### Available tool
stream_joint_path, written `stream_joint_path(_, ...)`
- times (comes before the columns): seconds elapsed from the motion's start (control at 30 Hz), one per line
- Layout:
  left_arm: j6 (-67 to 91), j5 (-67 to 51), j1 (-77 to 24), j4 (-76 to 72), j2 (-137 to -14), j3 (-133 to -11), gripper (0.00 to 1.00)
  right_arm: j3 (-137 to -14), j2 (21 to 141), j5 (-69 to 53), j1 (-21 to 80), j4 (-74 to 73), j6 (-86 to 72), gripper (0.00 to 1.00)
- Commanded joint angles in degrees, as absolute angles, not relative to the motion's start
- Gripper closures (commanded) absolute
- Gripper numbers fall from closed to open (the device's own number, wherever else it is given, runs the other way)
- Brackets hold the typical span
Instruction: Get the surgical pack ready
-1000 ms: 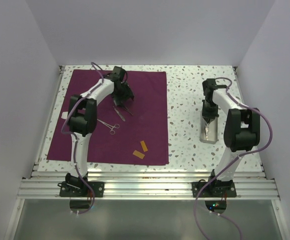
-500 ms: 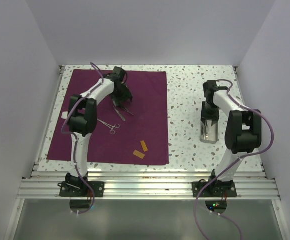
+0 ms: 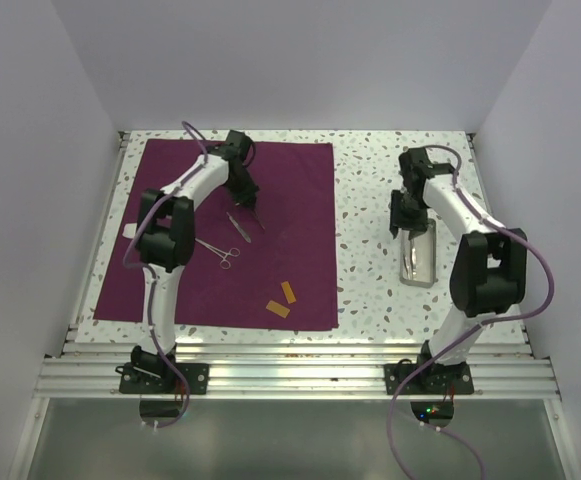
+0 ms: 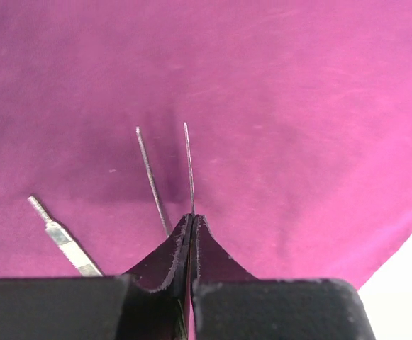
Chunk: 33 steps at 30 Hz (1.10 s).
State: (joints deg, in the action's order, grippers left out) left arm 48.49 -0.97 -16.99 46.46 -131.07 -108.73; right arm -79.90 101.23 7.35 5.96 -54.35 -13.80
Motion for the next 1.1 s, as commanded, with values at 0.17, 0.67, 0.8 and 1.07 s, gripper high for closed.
stream_joint_path(0.17, 38.1, -22.4, -17.0, 37.6, -117.9, -100.9, 1.00, -80.8, 96.2, -31.4, 14.4, -42.3, -20.8, 0.43)
stream_joint_path(0.67, 51.7, -38.8, -22.4, 11.6, -95.1, -71.1, 1.00, -74.5, 99.1, -43.4, 27.2, -15.7, -36.2, 0.29)
stream_joint_path(0.8, 52.9, -38.3, -23.3, 9.9, -93.4, -69.5, 1.00, -74.4, 99.4, -41.8, 29.1, -16.6, -36.0, 0.33)
stream_joint_path(1.07, 54.6, -39.4, -23.4, 7.1, -92.2, -67.7, 0.99, -72.8, 99.4, -39.5, 29.2, -16.3, -37.3, 0.94)
